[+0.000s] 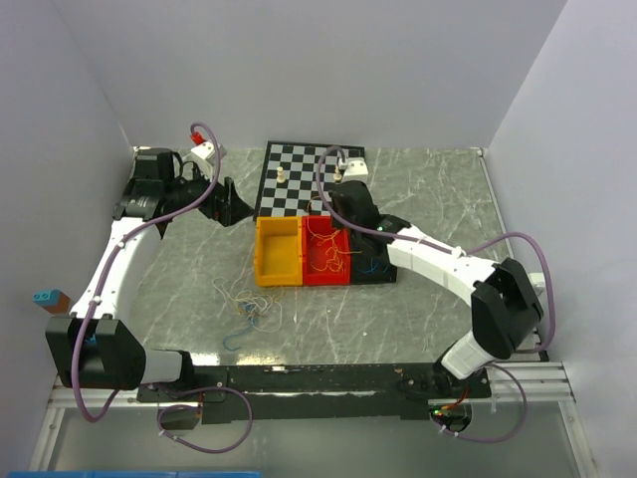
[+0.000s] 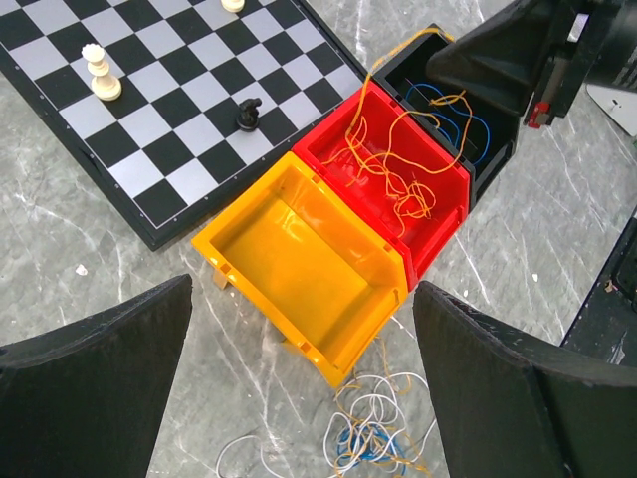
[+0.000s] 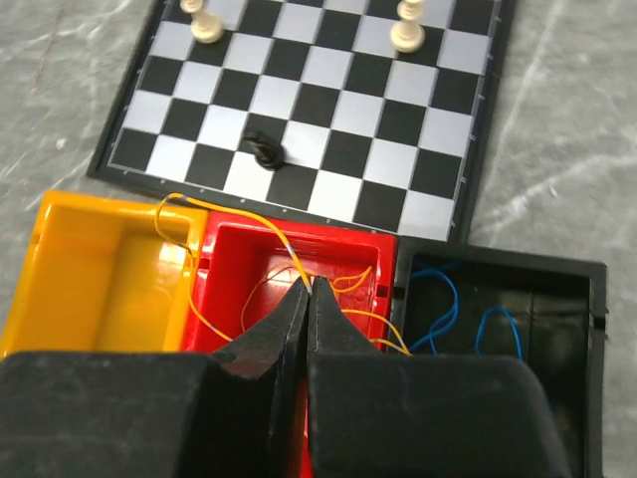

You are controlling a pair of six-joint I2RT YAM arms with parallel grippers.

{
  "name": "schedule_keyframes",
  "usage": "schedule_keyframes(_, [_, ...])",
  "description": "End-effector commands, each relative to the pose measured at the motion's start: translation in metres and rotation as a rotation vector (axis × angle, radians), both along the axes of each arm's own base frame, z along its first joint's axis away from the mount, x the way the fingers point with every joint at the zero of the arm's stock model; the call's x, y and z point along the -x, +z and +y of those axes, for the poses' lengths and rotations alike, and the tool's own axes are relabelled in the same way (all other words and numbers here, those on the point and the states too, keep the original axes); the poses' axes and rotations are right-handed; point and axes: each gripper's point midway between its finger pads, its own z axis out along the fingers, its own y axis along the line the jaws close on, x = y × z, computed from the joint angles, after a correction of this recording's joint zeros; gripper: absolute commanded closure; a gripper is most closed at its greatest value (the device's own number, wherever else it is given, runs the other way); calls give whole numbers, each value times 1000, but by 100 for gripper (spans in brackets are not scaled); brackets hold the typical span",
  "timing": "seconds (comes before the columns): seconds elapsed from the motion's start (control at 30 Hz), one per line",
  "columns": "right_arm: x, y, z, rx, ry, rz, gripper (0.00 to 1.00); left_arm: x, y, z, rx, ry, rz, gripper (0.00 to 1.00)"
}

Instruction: Untangle the cables

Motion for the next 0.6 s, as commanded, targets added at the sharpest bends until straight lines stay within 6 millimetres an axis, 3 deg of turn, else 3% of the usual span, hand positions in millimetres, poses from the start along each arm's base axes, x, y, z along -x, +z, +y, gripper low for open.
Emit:
schedule_keyframes(0.0, [0,18,-6,32,-129,35,100,-2,25,-1,11,-15,-77,3])
schedule_keyframes(0.3, [5,-17,7,218,-231,259,100,0,23,-1,11,-12,-76,3])
schedule_keyframes(0.57, [17,-42,4,195,-290,331,100,1,20,0,8,-13,-74,3])
